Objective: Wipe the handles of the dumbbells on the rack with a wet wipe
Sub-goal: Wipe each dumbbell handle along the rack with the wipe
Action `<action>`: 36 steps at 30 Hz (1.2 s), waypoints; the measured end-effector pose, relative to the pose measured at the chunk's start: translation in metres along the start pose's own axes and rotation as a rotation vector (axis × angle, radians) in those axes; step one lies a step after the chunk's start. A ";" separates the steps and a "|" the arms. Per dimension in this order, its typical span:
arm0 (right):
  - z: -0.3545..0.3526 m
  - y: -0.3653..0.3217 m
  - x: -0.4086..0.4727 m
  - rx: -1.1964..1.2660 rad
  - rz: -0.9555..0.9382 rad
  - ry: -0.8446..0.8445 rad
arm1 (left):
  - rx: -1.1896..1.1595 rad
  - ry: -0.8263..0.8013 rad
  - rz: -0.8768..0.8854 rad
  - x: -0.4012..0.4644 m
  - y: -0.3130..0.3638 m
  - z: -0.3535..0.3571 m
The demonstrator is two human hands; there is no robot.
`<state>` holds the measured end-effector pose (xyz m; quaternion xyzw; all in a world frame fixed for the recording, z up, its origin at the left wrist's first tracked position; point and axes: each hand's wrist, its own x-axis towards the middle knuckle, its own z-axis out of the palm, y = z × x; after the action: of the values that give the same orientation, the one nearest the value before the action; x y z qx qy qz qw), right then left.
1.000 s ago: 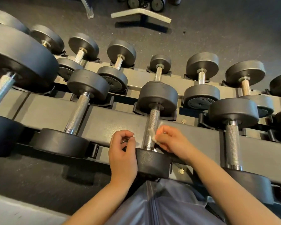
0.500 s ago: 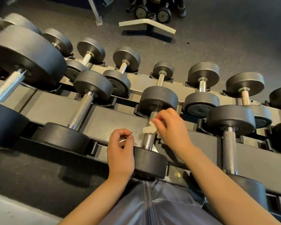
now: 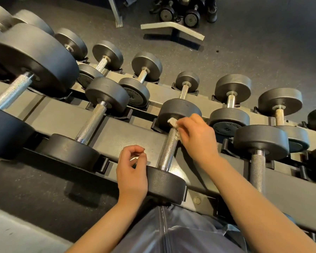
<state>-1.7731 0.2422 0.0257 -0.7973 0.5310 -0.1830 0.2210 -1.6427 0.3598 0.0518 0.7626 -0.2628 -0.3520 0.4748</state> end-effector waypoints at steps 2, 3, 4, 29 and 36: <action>0.011 -0.001 -0.004 -0.062 -0.016 0.073 | 0.007 0.004 0.007 0.000 -0.002 -0.001; 0.015 -0.004 -0.011 -0.025 -0.015 0.067 | 0.010 0.009 0.015 0.000 -0.003 -0.001; 0.017 -0.007 -0.017 0.037 0.010 0.052 | 0.009 0.013 0.023 0.000 -0.003 -0.001; -0.017 0.024 0.019 -0.159 -0.253 -0.466 | -0.013 -0.031 0.041 0.000 -0.003 -0.003; -0.007 0.012 0.005 -0.532 -0.341 -0.310 | -0.006 -0.030 0.042 0.000 -0.001 -0.003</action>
<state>-1.7841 0.2328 0.0251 -0.9224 0.3796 0.0505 0.0498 -1.6400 0.3615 0.0516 0.7501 -0.2847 -0.3544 0.4803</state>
